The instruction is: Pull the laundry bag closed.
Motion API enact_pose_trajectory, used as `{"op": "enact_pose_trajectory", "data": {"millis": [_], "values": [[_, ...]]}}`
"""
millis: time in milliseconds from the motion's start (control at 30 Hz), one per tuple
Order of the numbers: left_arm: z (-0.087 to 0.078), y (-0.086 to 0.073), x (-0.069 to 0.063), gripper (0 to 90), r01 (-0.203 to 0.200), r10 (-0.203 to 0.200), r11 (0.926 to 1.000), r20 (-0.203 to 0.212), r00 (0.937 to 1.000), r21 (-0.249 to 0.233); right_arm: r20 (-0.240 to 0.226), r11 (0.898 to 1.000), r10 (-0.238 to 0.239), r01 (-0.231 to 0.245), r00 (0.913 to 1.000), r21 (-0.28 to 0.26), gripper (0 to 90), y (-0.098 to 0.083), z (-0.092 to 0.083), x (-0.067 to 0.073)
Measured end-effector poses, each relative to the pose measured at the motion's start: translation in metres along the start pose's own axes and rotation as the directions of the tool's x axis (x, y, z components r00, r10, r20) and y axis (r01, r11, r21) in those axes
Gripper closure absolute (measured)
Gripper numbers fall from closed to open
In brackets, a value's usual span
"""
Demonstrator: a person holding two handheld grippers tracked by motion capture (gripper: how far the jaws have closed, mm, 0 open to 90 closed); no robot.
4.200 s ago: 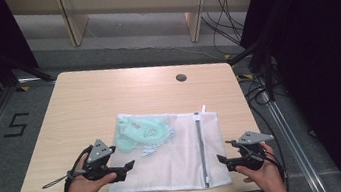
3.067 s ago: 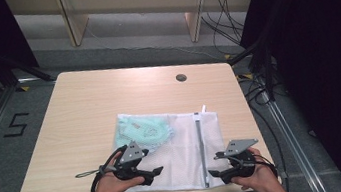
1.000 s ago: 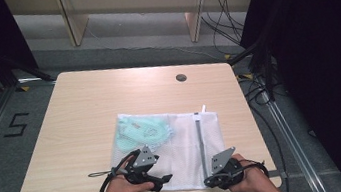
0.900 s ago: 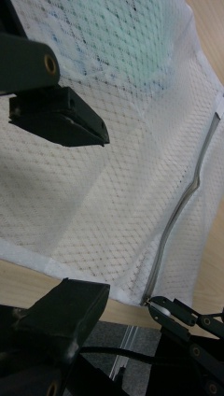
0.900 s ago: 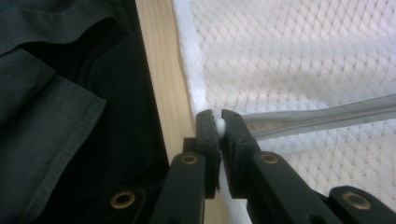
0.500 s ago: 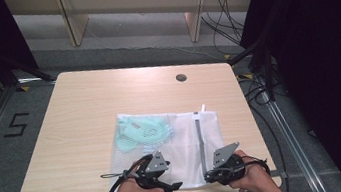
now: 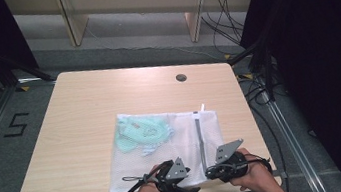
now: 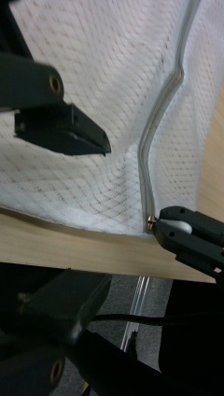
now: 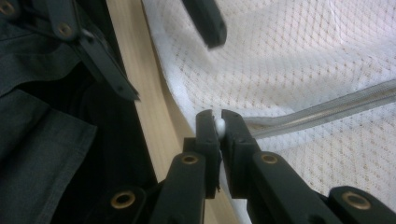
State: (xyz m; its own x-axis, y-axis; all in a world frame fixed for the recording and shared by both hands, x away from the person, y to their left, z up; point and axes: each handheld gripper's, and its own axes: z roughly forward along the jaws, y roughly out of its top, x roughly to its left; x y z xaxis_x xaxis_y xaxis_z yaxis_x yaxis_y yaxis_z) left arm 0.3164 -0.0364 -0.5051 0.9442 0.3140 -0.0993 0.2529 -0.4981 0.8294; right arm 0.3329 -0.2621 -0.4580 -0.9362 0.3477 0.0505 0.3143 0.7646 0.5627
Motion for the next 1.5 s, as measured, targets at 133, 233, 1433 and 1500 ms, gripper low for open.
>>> {"op": "enact_pose_trajectory", "data": {"millis": [133, 233, 1433, 1500], "values": [[0.005, 0.003, 0.0, 39.8, -0.024, 0.024, 0.9997, -0.019, 0.9995, -0.006, -0.002, 1.0, -0.011, 0.011, 0.9999, -0.014, 86.7, 0.0, -0.001, -0.001], [0.007, 0.004, 0.0, 43.6, -0.03, 0.03, 0.9995, -0.024, 0.9993, -0.005, 0.011, 1.0, 0.019, -0.019, 0.9998, -0.007, 86.6, 0.0, -0.002, 0.0], [0.028, 0.005, -0.005, 88.4, -0.236, 0.238, 0.9684, -0.011, 0.9712, 0.08, 0.001, 1.0, 0.015, -0.015, 0.9999, 0.021, 86.6, -0.001, 0.004, -0.002], [0.028, 0.005, -0.005, 88.4, -0.244, 0.245, 0.9667, -0.01, 0.9694, 0.079, -0.01, 1.0, 0.014, -0.014, 0.9998, 0.021, 86.6, -0.003, 0.007, -0.005]]}}
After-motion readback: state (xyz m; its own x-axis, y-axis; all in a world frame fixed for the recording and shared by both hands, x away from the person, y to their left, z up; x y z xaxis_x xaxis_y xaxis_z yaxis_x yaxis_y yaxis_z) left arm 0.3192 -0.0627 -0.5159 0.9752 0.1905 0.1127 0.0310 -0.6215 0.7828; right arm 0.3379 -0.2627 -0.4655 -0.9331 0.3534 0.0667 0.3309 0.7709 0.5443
